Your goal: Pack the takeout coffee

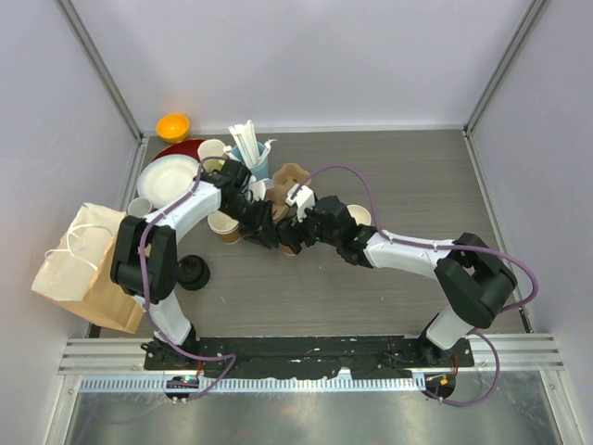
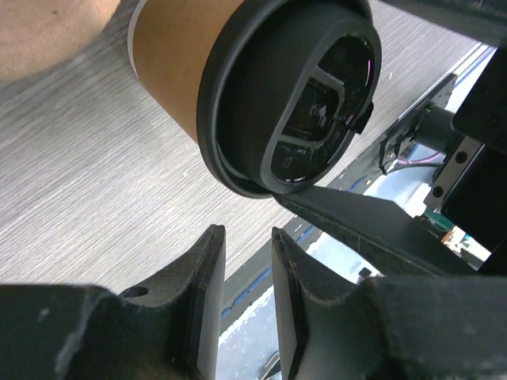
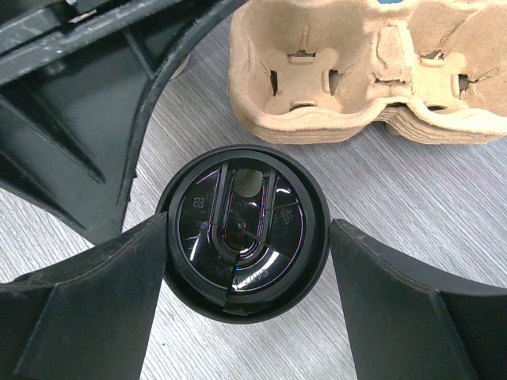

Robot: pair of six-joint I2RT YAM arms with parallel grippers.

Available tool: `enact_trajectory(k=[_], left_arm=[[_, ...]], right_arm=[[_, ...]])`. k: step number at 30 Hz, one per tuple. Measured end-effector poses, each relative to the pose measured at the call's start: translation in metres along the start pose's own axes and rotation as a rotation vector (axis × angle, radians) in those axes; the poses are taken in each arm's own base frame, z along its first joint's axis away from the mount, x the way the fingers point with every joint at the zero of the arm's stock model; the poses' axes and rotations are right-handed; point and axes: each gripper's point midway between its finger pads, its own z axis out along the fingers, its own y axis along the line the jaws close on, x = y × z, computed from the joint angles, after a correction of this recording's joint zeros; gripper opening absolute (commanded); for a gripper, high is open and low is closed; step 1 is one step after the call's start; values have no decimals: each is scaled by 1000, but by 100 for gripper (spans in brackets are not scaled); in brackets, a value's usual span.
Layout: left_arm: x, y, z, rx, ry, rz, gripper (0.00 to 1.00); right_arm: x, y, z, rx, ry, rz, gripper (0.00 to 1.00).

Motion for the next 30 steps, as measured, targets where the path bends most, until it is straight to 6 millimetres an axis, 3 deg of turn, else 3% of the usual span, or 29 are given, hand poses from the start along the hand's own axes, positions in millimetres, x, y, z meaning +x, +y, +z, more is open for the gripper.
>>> enact_trajectory(k=[6, 15, 20, 30], left_arm=[[-16, -5, 3, 35, -62, -34, 34], [-37, 9, 7, 71, -137, -141, 30], [-46, 9, 7, 81, -168, -145, 19], [-48, 8, 12, 131, -176, -167, 10]], right_arm=[[0, -2, 0, 13, -2, 9, 69], [0, -3, -1, 19, -2, 14, 67], [1, -4, -1, 21, -2, 16, 63], [4, -4, -1, 25, -7, 32, 52]])
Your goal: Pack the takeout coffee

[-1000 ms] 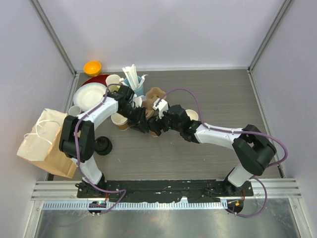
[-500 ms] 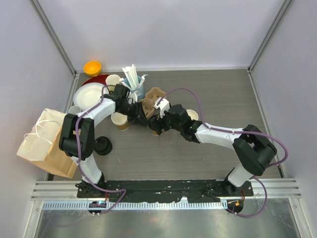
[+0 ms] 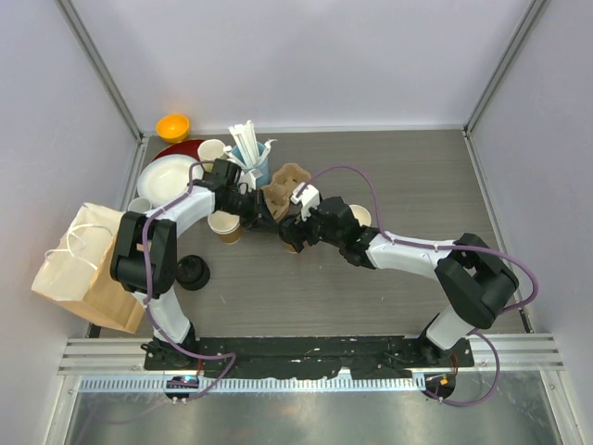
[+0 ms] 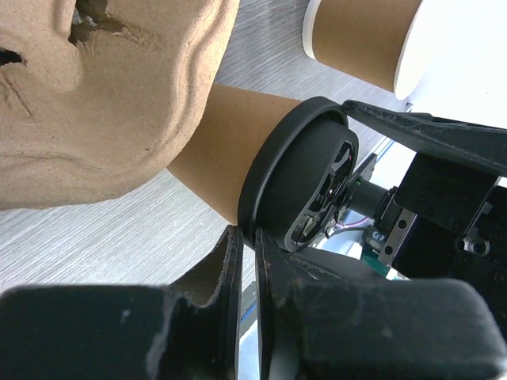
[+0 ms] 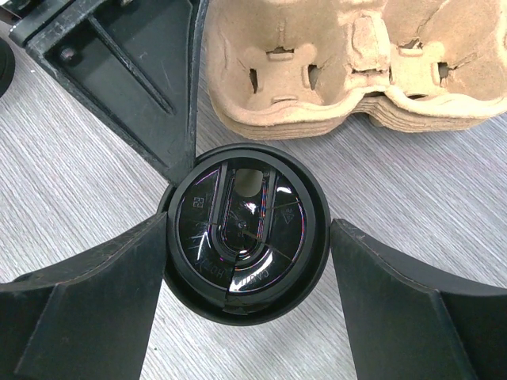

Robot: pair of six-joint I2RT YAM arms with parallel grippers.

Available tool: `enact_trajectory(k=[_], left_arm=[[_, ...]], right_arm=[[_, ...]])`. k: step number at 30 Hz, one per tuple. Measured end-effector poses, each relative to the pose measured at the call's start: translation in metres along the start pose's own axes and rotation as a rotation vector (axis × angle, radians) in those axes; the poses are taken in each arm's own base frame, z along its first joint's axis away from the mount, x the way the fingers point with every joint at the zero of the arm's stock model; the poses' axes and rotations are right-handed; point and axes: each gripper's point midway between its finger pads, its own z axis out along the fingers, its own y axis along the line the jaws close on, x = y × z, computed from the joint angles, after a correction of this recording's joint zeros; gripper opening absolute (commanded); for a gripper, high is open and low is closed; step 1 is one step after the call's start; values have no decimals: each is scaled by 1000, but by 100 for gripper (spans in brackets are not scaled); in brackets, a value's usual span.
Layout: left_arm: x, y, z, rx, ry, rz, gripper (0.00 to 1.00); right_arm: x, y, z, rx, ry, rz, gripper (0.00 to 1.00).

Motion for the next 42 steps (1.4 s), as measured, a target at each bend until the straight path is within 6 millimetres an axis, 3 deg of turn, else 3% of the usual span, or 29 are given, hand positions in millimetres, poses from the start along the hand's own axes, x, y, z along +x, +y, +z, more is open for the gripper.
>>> enact_trajectory(k=[7, 21, 29, 36, 42], left_arm=[[1, 1, 1, 10, -7, 9, 0], [2, 2, 6, 42, 5, -8, 0], [1, -3, 6, 47, 5, 2, 0], [-3, -6, 4, -54, -19, 123, 29], [-14, -10, -6, -135, -30, 242, 35]], right_arm=[[1, 0, 1, 1, -32, 10, 47], [8, -1, -1, 8, -63, 29, 40], [7, -2, -2, 13, -70, 37, 41], [4, -5, -4, 28, -45, 50, 42], [2, -10, -4, 79, -3, 103, 42]])
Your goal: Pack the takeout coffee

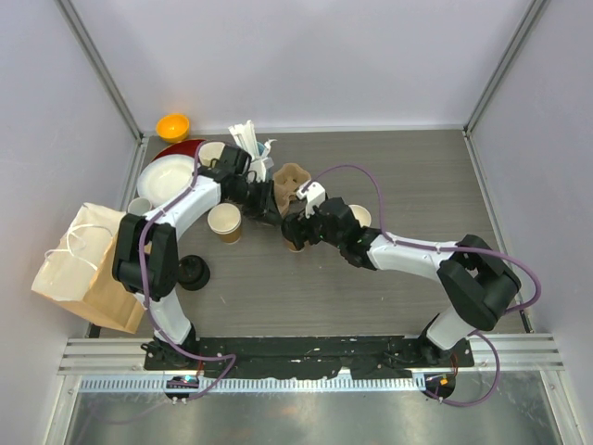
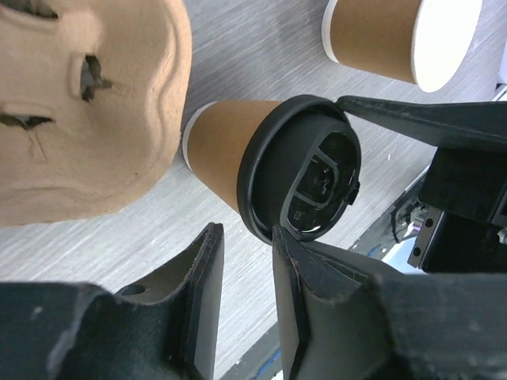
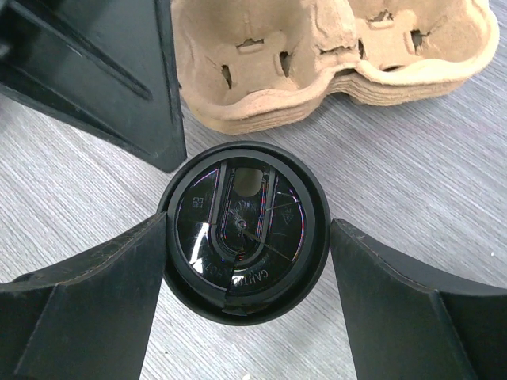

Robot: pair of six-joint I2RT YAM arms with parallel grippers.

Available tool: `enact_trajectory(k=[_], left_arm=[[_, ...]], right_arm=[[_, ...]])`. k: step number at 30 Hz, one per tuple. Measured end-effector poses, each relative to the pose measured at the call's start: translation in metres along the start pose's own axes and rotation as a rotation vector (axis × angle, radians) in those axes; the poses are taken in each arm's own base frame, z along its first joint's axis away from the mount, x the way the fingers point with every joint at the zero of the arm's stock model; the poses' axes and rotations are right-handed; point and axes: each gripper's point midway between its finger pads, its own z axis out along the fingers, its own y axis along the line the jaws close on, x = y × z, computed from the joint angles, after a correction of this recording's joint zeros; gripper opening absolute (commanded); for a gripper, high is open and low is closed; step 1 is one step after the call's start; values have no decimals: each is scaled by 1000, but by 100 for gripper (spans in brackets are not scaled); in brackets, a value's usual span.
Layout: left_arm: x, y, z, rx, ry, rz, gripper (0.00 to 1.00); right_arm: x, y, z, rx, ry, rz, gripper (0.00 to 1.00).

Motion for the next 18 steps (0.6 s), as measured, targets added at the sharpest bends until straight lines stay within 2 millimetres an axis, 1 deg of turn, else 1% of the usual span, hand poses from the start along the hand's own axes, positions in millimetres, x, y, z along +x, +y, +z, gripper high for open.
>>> enact_trajectory(k=[3, 6, 10, 11, 14, 18], left_arm=[[-11, -5, -8, -10, -18, 52, 36], [-17, -8, -12, -12, -28, 83, 36], [-12, -6, -12, -17, -7, 85, 37], [-10, -5, -12, -18, 0, 83, 38], [-7, -1, -8, -23, 21, 74, 38], [-2, 6, 0, -31, 54, 62, 38]], right_arm=[[0, -3, -1, 26, 5, 30, 43], [0, -2, -4, 42, 11, 47, 47], [0, 1, -6, 59, 29, 45, 56], [0, 2, -6, 63, 41, 44, 62], [1, 4, -6, 68, 68, 43, 71], [0, 4, -6, 75, 97, 46, 79]])
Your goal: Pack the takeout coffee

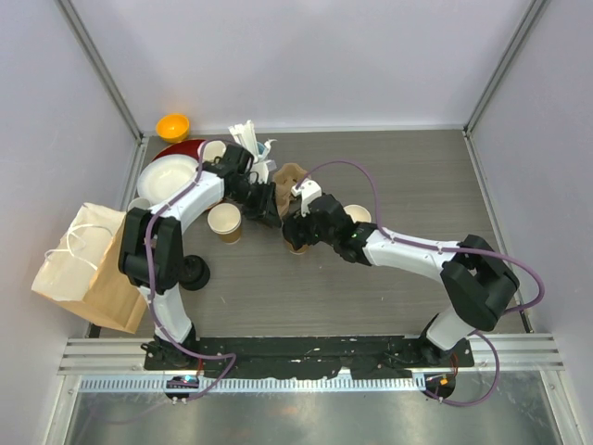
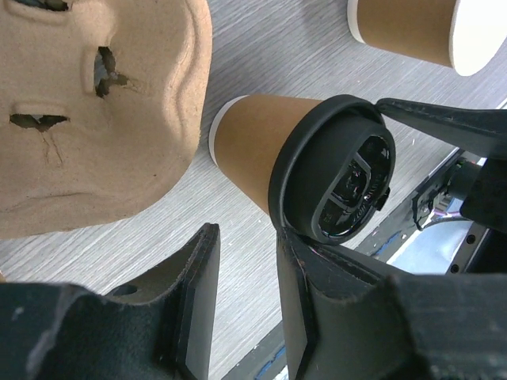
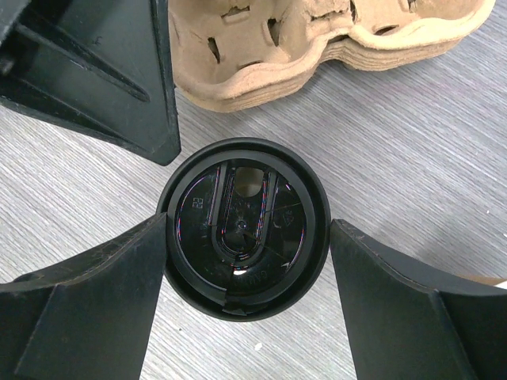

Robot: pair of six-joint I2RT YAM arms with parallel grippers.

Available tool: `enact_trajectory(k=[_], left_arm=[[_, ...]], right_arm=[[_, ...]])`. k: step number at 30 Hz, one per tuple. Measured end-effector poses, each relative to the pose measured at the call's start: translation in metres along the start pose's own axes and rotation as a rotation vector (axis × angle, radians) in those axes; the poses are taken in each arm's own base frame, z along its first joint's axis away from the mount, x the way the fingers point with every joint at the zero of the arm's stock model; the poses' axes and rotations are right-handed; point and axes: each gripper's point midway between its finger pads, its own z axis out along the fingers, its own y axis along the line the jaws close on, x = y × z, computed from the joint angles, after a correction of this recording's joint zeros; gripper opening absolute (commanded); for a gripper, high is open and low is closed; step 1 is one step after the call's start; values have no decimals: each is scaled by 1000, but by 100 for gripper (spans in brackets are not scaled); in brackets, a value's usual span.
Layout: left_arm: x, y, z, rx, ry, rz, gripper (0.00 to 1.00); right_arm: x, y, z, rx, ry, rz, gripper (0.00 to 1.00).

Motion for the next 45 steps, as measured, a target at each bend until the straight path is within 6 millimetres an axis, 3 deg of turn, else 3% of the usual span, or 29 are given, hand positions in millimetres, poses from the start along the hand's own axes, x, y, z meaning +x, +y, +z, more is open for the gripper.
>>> enact_trajectory(k=[8, 33, 37, 45], left_arm=[[3, 1, 1, 0, 20, 8, 39], [13, -25, 2, 104, 68, 48, 43], [17, -24, 9, 111, 92, 39, 34], [21, -28, 14, 142, 116, 0, 25]], right_arm=[[1, 2, -3, -4, 37, -1, 89], [4, 5, -9, -19, 102, -24, 87], [4, 5, -9, -21, 101, -29, 86], [4, 6, -10, -26, 101, -55, 86]])
